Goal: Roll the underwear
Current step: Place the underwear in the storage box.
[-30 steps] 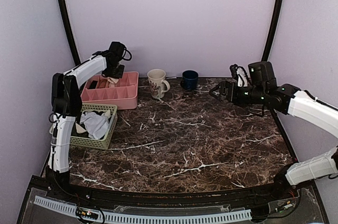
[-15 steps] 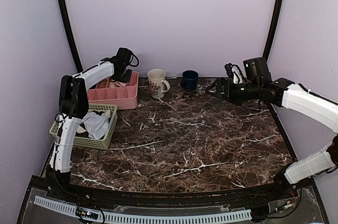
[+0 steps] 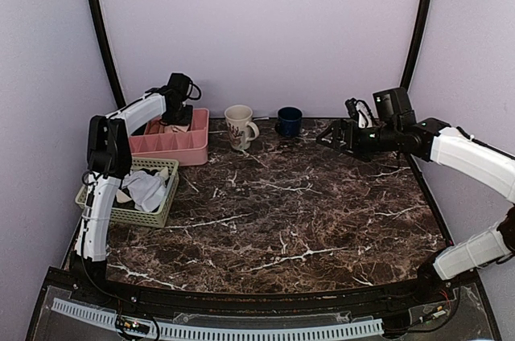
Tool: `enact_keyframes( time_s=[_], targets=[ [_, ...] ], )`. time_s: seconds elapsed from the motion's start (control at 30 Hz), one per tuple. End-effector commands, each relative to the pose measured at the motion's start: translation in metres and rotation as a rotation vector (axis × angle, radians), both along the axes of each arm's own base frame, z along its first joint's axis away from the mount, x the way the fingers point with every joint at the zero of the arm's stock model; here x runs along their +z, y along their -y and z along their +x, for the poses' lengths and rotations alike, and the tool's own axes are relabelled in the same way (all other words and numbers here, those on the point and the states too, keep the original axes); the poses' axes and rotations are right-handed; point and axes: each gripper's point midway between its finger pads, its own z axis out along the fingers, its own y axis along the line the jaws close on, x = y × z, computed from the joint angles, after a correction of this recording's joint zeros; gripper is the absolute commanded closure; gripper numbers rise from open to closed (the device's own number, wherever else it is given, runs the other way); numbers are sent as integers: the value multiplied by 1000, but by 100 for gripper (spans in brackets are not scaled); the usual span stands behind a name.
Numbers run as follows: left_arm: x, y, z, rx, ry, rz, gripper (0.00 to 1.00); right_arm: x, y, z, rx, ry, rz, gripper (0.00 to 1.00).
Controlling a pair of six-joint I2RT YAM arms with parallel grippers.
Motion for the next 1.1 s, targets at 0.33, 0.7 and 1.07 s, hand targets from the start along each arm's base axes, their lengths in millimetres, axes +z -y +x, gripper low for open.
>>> enact_keyframes(
  time_s=[0.33, 0.7, 1.07],
  targets=[
    [-71, 3, -37, -31, -261, -52, 100, 9, -3, 7, 26, 4, 29, 1],
    [-55, 18, -84, -96, -427, -146, 100, 11, 0, 6, 14, 5, 38, 0],
    [-65, 12, -97, -88, -503, -202, 71, 12, -4, 8, 23, -2, 47, 0]
  ],
)
